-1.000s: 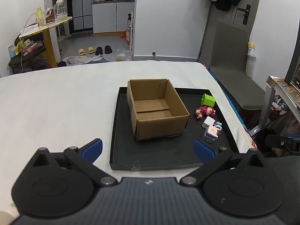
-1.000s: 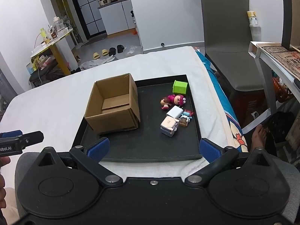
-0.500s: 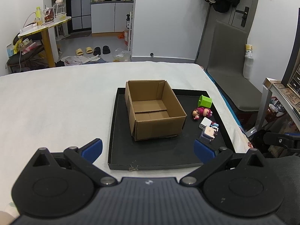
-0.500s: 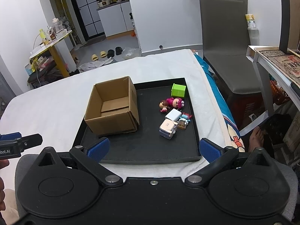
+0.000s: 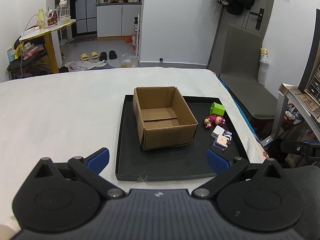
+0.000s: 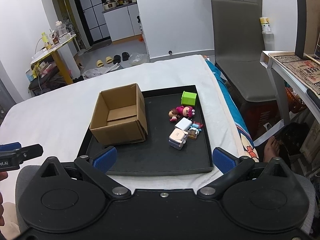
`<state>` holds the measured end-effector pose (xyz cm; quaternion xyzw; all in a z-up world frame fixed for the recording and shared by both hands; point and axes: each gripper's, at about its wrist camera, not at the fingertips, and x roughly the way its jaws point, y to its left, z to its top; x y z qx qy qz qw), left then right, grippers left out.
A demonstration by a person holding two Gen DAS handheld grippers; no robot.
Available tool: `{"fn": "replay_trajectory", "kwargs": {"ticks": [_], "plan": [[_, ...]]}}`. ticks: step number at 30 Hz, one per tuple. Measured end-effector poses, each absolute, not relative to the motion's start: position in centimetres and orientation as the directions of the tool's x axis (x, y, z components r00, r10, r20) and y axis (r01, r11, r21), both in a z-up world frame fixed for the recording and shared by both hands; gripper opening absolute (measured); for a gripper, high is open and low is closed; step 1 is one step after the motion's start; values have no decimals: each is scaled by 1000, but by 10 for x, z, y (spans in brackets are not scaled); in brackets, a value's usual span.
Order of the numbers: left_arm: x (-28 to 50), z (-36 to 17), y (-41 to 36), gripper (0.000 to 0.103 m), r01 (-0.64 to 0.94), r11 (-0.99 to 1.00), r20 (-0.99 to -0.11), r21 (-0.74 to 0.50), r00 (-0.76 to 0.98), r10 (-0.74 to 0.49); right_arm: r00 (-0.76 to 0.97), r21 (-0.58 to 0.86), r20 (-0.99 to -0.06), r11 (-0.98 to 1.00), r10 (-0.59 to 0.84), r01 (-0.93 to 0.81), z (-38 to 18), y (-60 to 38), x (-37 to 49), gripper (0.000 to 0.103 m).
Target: Organize rigid objects
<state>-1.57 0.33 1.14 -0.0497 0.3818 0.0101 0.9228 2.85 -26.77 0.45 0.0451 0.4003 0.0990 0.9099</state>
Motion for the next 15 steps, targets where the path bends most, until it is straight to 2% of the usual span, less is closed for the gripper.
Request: {"fn": "replay_trajectory", "kwargs": {"ticks": [15], "plan": [[-21, 14, -10, 103, -18, 998, -701, -52, 713, -24, 669, 154, -716, 980, 200, -128, 3, -272, 22, 103]]}}
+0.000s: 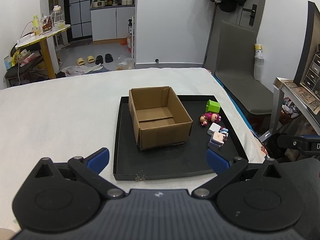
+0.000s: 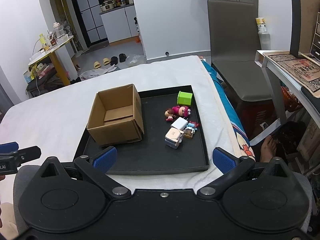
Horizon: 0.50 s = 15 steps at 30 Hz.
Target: Organize rigid objects
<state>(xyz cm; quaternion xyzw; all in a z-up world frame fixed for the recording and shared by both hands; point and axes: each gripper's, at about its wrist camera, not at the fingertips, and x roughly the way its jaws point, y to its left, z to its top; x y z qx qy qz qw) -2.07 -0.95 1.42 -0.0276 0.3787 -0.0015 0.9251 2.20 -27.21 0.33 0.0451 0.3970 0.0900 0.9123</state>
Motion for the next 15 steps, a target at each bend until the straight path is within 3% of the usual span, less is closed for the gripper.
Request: {"fn": "replay_trajectory", "kwargs": {"ticks": [15], "plan": [[-30, 17, -9, 103, -35, 997, -688, -65, 725, -20, 674, 148, -712, 980, 200, -134, 5, -271, 18, 103]]}}
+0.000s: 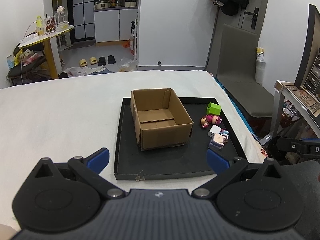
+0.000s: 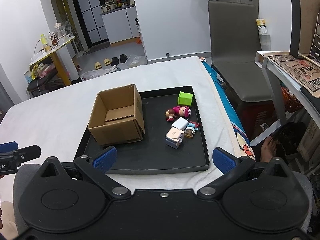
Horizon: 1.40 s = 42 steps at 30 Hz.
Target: Organize rigid objects
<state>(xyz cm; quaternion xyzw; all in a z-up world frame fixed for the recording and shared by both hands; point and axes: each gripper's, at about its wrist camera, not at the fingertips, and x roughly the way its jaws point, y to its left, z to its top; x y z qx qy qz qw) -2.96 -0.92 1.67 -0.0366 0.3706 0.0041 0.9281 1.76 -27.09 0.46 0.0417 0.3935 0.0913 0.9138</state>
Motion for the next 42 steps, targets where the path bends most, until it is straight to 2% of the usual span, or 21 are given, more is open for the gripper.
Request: {"fn": "replay_trajectory", "kwargs": {"ticks": [24, 39, 42], "plan": [[-25, 8, -11, 103, -70, 997, -724, -35, 690, 23, 678, 136, -710, 982, 188, -129, 2, -270, 18, 103], [-25, 6, -11, 103, -100, 995, -697, -16, 715, 61, 676, 134, -712, 982, 190, -134, -2, -266, 18, 103], [-22, 2, -8, 103, -100, 994, -704, -46, 709, 39, 675, 134, -713, 981, 192, -138, -5, -265, 19, 103]]}}
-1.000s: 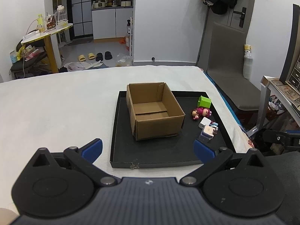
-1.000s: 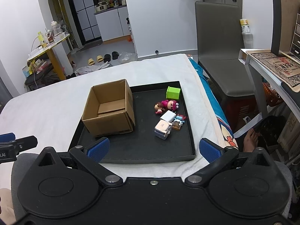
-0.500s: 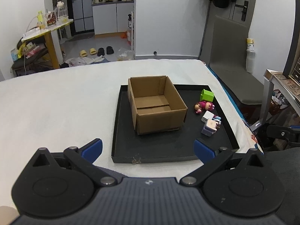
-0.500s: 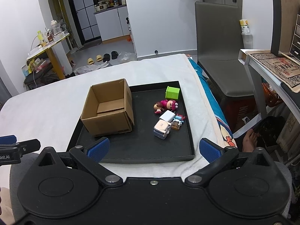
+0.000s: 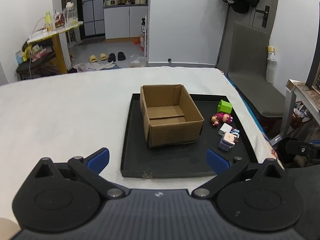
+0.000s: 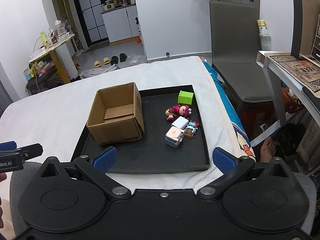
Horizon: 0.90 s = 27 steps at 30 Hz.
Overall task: Organize rigid objects
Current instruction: 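Move the right tool toward the white-and-lavender cube toy while the left tool approaches the box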
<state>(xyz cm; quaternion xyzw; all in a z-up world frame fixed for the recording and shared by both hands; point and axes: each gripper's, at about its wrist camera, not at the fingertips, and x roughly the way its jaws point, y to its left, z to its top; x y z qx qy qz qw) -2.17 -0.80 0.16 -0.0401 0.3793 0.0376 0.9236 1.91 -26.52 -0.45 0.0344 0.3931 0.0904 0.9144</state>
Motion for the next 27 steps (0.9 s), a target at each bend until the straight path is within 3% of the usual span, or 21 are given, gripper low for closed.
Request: {"fn": "replay_trajectory", "kwargs": {"ticks": [15, 27], "plan": [[12, -17, -6, 101, -75, 990, -668, -122, 744, -26, 642, 156, -748, 985, 167, -74, -37, -273, 53, 103], [56, -39, -3, 101, -125, 983, -681, -132, 733, 2, 605, 178, -781, 984, 156, -23, -64, -281, 94, 103]]}}
